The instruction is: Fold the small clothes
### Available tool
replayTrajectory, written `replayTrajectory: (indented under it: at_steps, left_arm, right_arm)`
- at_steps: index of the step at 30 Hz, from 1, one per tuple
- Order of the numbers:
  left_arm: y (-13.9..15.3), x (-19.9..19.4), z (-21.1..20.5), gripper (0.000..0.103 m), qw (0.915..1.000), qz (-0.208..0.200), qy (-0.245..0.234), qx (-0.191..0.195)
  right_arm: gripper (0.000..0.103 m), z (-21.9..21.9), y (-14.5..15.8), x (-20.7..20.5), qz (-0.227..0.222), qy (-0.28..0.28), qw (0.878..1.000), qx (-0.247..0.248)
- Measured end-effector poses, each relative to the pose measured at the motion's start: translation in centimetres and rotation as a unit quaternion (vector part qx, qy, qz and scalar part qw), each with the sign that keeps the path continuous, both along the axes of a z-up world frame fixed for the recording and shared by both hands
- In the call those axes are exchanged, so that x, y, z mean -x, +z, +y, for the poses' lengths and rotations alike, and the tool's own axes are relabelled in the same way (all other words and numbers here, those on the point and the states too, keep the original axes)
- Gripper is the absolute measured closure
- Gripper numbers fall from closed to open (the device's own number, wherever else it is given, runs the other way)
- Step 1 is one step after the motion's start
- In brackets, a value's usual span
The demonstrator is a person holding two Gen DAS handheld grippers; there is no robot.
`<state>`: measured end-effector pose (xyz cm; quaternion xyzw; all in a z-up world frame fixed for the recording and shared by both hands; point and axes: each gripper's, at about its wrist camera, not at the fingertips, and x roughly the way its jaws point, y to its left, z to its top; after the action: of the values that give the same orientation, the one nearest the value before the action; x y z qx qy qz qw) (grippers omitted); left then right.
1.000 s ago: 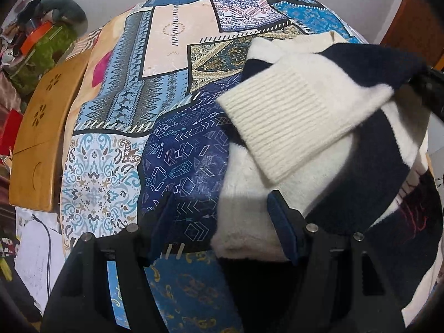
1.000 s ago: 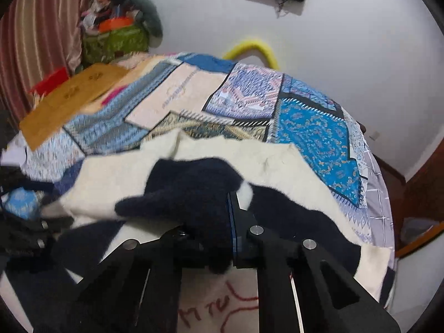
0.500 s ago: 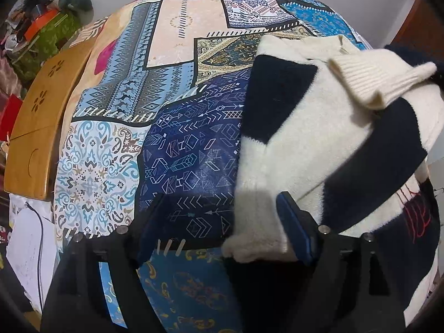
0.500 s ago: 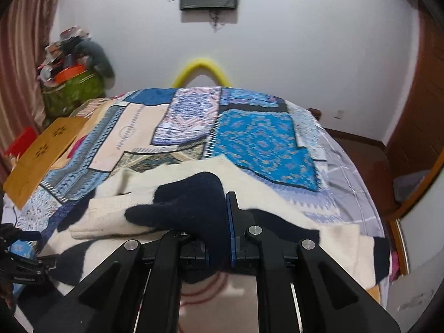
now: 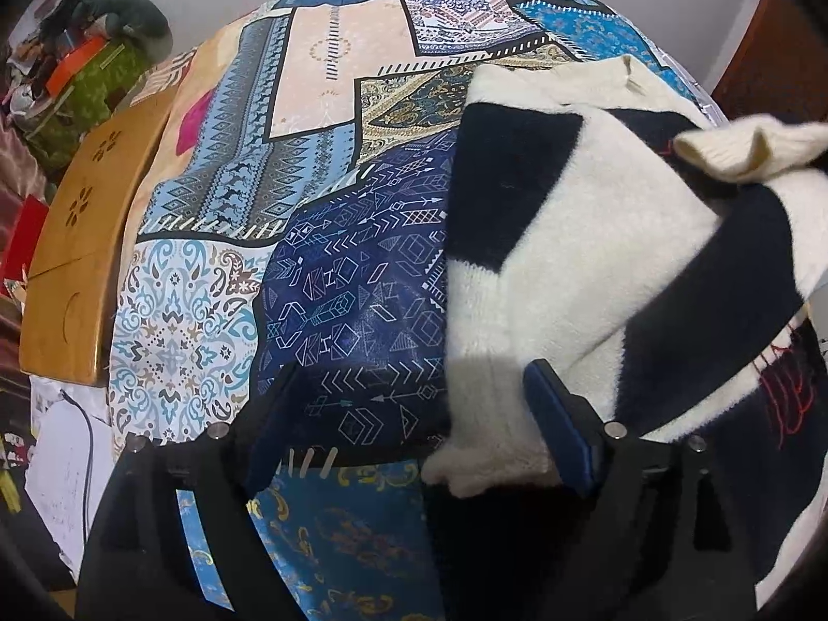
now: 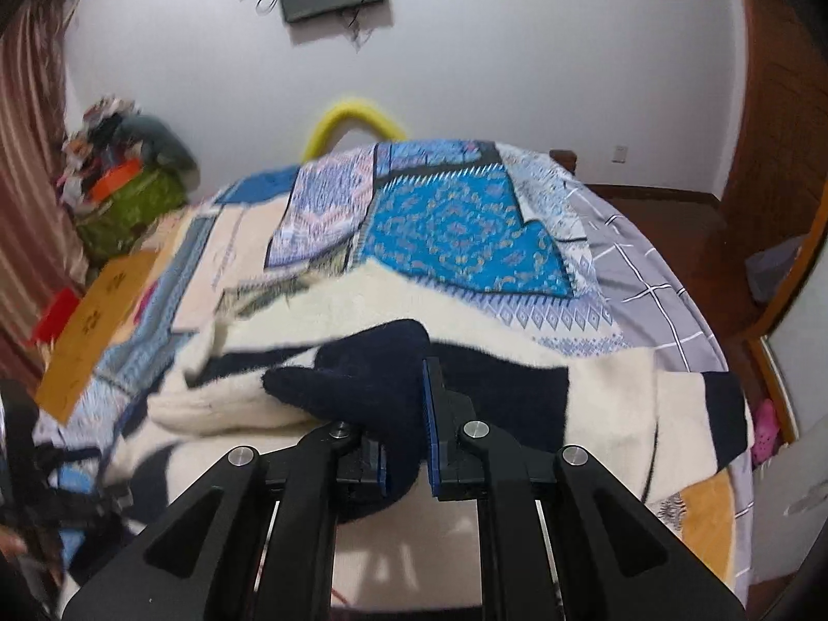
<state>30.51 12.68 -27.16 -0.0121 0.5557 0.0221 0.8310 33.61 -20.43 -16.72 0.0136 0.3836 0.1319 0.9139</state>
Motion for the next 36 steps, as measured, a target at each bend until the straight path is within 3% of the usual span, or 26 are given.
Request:
replayTrajectory:
  at_steps: [8,16,20,24,30,36]
  left_arm:
    - [1.4,0.5,0.4,0.018,0.9999,-0.008,-0.001,0.014]
    - [4.3,1.0,0.0,0.018,0.9989,-0.044,-0.009,0.017]
    - [5.4,0.9,-0.5,0.018,0.9981,-0.054,-0.015,0.027]
    - [6.1,0.9,-1.1,0.018,0.9975,-0.058,-0.023,0.031]
    - [6.5,1.4,-1.3,0.018,0.997,-0.063,-0.026,0.036]
    - [6.4,1.5,-0.8,0.018,0.9975,-0.058,-0.02,0.035]
  right_arm:
    - [0.081,0.5,-2.3,1.8,0.048,0.086,0.992,0.082]
    - [0.065,1.0,-0.2,3.8,0.029,0.13,0.988,0.078]
    - [0.063,2.1,1.0,4.2,0.021,0.146,0.987,0.064]
    - [0.045,2.7,1.9,4.9,0.012,0.161,0.986,0.043]
    - [0.04,3.7,3.2,5.4,0.0,0.181,0.983,0.03]
    - [0.04,6.6,1.2,3.8,0.022,0.197,0.979,0.041]
